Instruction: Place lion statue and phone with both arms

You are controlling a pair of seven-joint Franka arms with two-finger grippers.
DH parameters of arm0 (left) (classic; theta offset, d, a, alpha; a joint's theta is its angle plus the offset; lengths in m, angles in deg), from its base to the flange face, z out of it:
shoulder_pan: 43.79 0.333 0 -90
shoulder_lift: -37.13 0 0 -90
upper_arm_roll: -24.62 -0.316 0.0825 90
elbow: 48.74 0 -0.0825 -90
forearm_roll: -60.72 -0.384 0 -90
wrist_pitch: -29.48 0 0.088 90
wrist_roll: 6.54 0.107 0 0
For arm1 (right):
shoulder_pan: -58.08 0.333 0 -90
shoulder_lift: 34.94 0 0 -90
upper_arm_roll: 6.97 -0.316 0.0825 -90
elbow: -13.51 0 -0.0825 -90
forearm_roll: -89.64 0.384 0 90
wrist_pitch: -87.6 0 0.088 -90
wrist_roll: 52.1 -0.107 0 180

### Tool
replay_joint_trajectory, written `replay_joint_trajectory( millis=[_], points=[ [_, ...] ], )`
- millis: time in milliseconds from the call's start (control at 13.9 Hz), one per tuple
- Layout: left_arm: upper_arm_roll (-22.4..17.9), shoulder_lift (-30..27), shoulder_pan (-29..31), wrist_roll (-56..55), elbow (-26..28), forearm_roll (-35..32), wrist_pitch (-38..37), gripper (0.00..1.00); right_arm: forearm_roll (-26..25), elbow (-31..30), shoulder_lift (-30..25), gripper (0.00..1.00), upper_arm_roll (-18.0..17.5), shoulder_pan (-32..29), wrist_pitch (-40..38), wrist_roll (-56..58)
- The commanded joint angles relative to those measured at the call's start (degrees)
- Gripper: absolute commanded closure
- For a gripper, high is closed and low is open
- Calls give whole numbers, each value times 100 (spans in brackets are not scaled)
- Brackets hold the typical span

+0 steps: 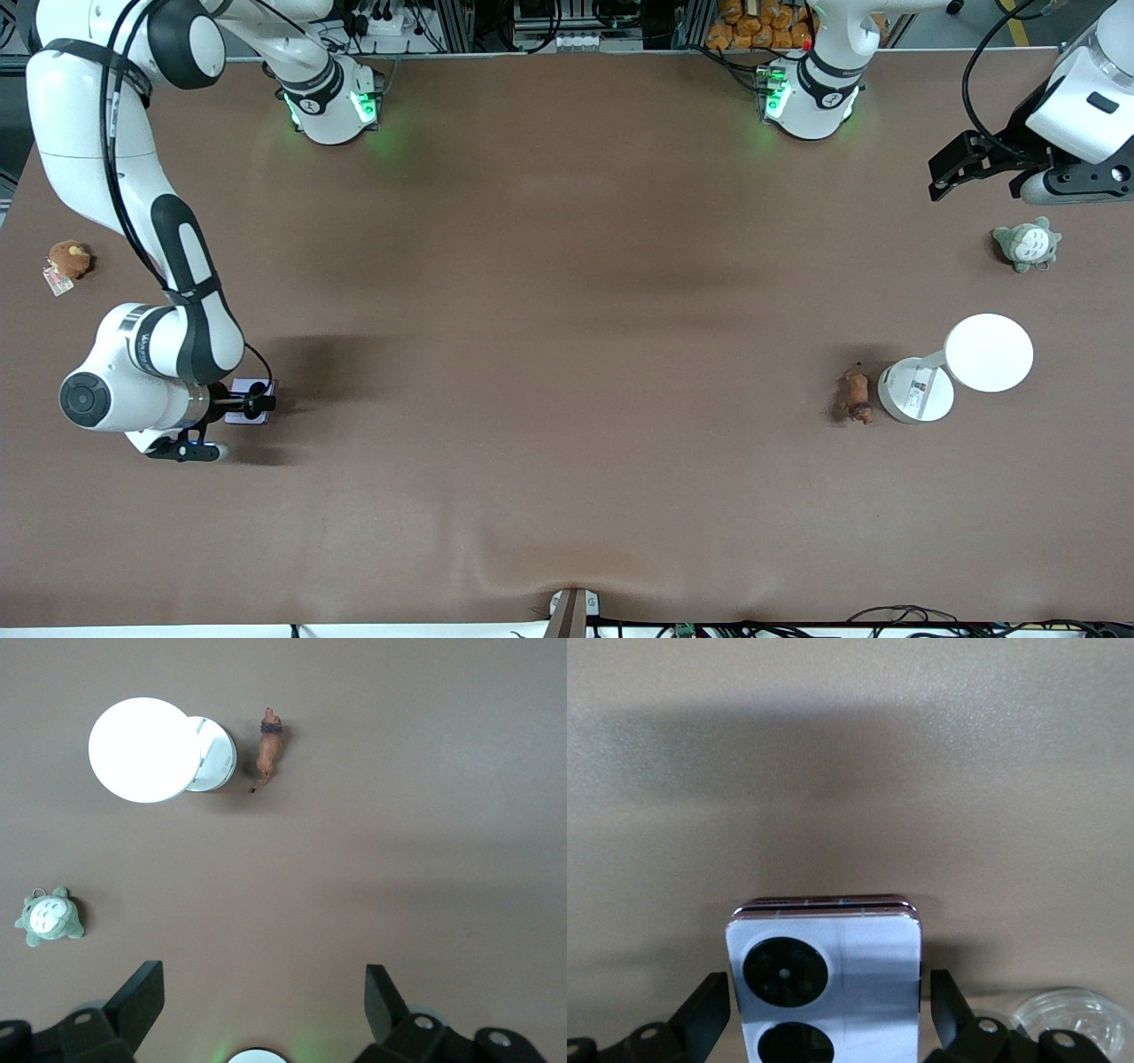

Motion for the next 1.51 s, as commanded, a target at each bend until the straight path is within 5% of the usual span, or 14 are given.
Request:
replay_joint_trajectory(
  millis=[0, 288, 504, 648, 1008, 1439],
  points=[
    [-1, 156, 6, 104, -288, 72, -96, 0, -53, 61, -161, 0, -107, -60, -21, 51],
    [-1, 183, 24, 104, -341, 98, -105, 0, -36, 597, -398, 0, -160, 80, -56, 42],
    [-10, 183, 68, 95, -411, 99, -175, 0, -71, 625, -1116, 0, -151, 212, -74, 51],
    [-10, 227, 68, 95, -481, 99, -176, 0, -71, 337, -1819, 0, -142, 230, -641, 60],
    [-36, 262, 77, 86, -596, 99, -316, 0, -71, -1684, -4043, 0, -142, 204, -715, 25],
    [-19, 271, 59, 86, -649, 107, -360, 0, -71, -1337, -5091, 0, -160, 239, -2619, -722]
  ],
)
